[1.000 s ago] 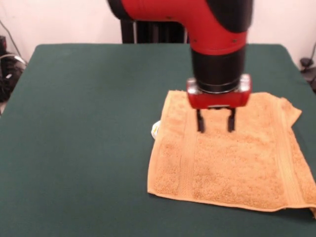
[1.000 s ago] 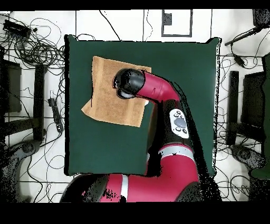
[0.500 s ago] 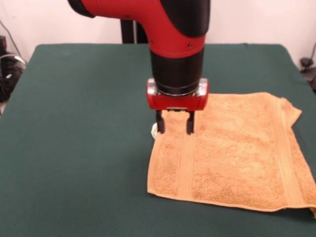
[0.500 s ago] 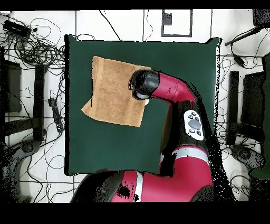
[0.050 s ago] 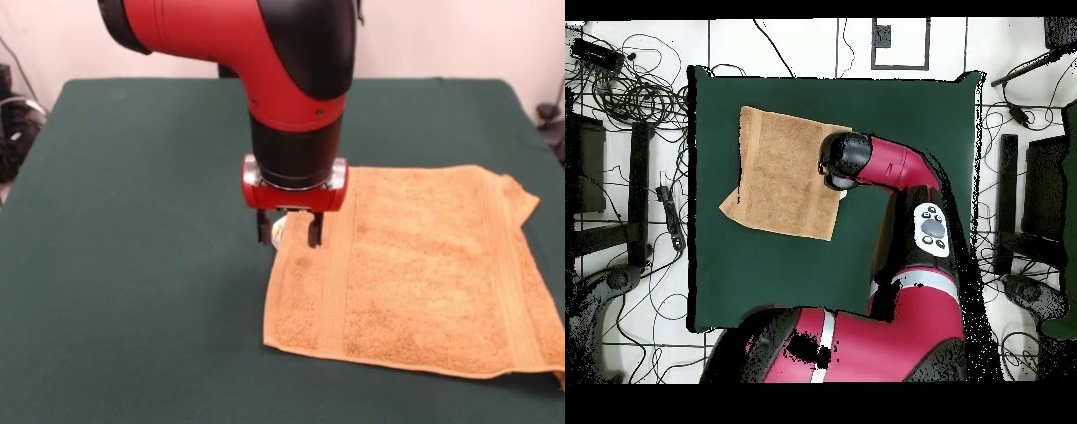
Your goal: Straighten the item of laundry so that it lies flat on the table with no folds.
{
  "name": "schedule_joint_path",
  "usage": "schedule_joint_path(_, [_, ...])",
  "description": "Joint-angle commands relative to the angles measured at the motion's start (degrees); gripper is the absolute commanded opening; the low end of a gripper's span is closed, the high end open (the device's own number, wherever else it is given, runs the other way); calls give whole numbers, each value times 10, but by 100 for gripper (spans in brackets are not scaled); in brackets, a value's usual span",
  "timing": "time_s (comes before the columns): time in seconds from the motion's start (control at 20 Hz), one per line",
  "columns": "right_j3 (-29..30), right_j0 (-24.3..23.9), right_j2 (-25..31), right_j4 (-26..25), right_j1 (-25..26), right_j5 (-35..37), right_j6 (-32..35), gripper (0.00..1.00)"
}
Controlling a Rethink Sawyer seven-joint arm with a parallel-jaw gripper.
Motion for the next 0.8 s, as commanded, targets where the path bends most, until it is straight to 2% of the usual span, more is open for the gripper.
schedule_joint_path(0.05, [4, 17, 16, -13, 31, 73, 68, 100])
schedule_joint_path(0.4, [-7, 26, 16, -8, 37, 80, 90, 100])
schedule_joint_path(0.8, [-44, 41, 19, 7, 72, 68, 128, 100])
